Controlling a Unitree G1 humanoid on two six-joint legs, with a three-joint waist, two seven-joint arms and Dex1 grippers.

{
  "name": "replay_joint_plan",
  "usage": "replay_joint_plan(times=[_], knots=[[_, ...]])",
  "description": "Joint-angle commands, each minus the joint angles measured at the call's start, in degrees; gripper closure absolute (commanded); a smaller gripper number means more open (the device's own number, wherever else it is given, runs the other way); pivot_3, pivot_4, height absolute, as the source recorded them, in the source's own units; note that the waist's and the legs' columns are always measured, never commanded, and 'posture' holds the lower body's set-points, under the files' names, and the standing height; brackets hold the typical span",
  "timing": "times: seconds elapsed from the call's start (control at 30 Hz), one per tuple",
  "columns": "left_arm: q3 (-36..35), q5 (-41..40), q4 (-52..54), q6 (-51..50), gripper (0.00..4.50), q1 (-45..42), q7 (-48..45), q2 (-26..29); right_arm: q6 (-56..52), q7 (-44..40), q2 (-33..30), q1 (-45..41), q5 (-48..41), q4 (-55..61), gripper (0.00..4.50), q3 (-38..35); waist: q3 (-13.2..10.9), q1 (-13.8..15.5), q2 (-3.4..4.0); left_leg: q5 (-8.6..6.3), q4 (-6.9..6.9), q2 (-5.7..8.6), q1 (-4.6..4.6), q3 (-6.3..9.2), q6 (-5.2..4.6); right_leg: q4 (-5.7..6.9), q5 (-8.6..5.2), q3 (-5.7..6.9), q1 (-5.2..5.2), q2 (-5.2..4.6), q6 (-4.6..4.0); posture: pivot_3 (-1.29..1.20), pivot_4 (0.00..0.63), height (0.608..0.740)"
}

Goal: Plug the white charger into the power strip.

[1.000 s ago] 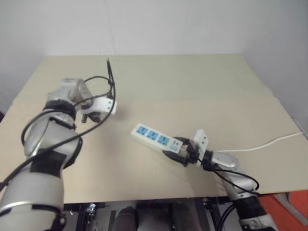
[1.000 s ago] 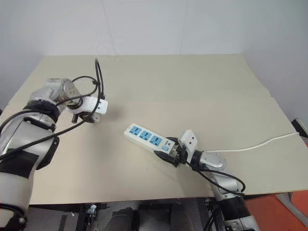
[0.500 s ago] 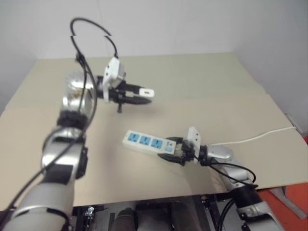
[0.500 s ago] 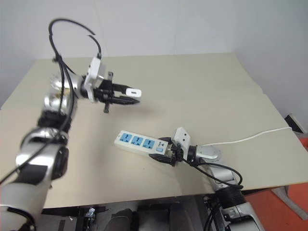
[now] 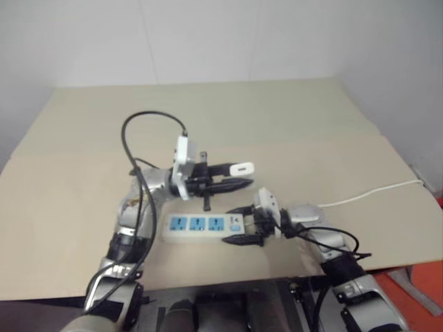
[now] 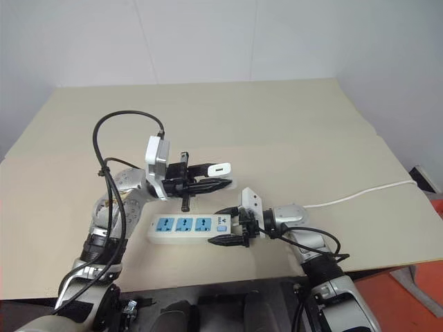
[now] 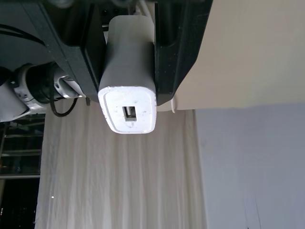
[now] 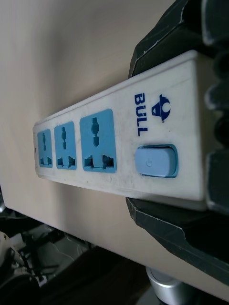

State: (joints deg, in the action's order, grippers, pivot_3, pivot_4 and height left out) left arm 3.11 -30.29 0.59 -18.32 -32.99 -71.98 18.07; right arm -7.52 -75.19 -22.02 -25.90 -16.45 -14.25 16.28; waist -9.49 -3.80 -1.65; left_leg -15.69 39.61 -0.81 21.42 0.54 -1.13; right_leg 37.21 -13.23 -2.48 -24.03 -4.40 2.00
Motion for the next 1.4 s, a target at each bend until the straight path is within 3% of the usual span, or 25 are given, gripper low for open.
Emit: replay_joint_plan(times=[0.03, 0.23, 0.5, 0.9, 1.23, 1.4], knots=[[0.3, -3.0, 4.3, -6.7, 3.51, 0.4, -0.5, 4.4, 0.9, -2.7, -1.1, 0.4, 0.9, 0.4, 1.06, 1.4, 0.0, -0.1, 0.0, 0.0, 0.0, 0.0, -0.03, 0.0, 0.0, 0.03, 0.01, -0.01, 0.0, 0.01, -0.01, 0.0, 0.15, 0.74], [0.9, -4.2, 5.9, -10.5, 3.51, 2.6, -2.6, 9.6, 2.5, -1.9, -1.1, 0.9, 1.5, -0.4, 1.06, 1.1, 0.0, 0.1, 0.01, 0.0, 0.0, 0.0, -0.06, 0.0, 0.0, 0.07, 0.01, -0.02, 0.01, 0.01, -0.02, 0.0, 0.15, 0.74], [1.4, -5.0, 7.1, -12.6, 3.51, 4.8, -1.5, 10.1, 3.7, -0.8, -0.8, 1.5, 1.8, -0.4, 1.06, 1.1, 0.0, 0.3, 0.01, 0.0, -0.01, -0.01, -0.06, 0.0, 0.01, 0.06, 0.02, -0.02, 0.0, 0.01, -0.03, 0.0, 0.15, 0.74], [4.5, -0.6, -0.3, -7.9, 3.51, 3.0, -7.2, 12.2, 14.0, 3.8, 1.7, -1.2, 5.9, -9.3, 1.06, 0.0, 0.0, 0.3, 0.01, 0.0, -0.02, -0.01, -0.14, -0.04, 0.01, 0.05, 0.07, -0.02, 0.05, 0.02, -0.1, 0.0, 0.15, 0.74], [5.2, 1.5, -4.3, -5.7, 3.51, 2.8, -9.7, 12.8, 14.3, 3.0, 1.6, -1.0, 5.6, -10.2, 1.06, 0.1, 0.0, 0.3, 0.02, 0.0, -0.02, -0.01, -0.28, -0.04, 0.01, 0.04, 0.09, -0.01, 0.23, 0.03, -0.1, 0.0, 0.15, 0.74], [6.4, 5.7, -8.3, 1.8, 3.51, 3.0, -10.8, 12.7, 13.9, 2.8, 1.2, -0.6, 5.5, -9.9, 1.06, 0.1, 0.0, 0.3, 0.02, 0.0, -0.03, -0.01, -0.27, -0.04, 0.01, 0.01, 0.09, 0.0, 0.23, 0.03, -0.1, 0.0, 0.15, 0.74]])
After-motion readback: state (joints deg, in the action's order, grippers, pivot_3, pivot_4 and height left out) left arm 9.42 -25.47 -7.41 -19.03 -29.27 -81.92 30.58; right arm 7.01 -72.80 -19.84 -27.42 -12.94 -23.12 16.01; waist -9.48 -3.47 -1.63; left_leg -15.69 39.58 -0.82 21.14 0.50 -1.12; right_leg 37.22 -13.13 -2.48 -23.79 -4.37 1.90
